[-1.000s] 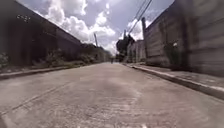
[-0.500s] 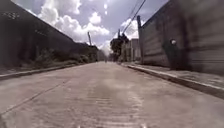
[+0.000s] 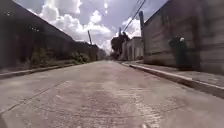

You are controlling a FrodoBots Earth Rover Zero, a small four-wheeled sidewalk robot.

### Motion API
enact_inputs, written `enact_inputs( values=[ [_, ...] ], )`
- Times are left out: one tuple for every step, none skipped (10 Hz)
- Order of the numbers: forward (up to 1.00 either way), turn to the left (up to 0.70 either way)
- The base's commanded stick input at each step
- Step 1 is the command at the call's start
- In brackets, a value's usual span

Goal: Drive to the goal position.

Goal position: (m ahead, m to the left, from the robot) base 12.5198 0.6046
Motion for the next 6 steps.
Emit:
enact_inputs(
  values=[
    [0.85,0.00],
    [0.85,0.00],
    [0.85,0.00],
    [0.85,0.00],
    [0.85,0.00],
    [0.85,0.00]
  ],
)
